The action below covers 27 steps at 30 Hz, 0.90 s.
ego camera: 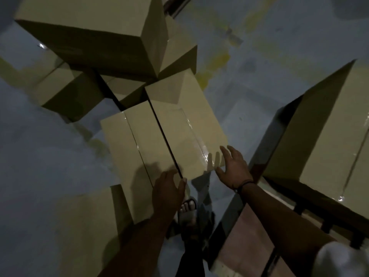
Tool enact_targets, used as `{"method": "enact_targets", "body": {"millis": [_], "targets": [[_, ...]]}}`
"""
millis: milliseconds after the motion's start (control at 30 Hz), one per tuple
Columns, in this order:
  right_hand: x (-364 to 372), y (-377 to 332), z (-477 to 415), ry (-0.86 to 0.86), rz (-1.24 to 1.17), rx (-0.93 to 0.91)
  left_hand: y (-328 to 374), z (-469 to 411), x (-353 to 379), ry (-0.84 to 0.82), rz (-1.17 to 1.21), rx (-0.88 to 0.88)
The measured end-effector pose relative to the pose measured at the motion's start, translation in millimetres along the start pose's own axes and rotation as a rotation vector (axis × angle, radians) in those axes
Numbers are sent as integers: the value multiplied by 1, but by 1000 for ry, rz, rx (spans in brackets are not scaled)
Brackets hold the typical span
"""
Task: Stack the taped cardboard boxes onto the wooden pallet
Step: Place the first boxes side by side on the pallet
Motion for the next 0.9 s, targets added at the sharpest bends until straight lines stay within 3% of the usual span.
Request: {"method": "enact_targets", "body": {"millis": [500,667,900], "targets": [[-2,-39,-194,55,120,-83,9,-196,41,32,95,-77],[14,-42,-232,-39,119,-62,0,-218,55,-11,51,-169],[14,-32,-237,-35,37,-65,-3,-222,54,103,311,-321]]}}
Point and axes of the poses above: each hand's wrist, its own z-axis away from the middle knuckle, its own x-axis out of the palm, y = z × x, the point moved 8 cm from there along -z, towards the middle knuckle, and after that the axes turned 4 degrees about z, right-handed, at the moved point
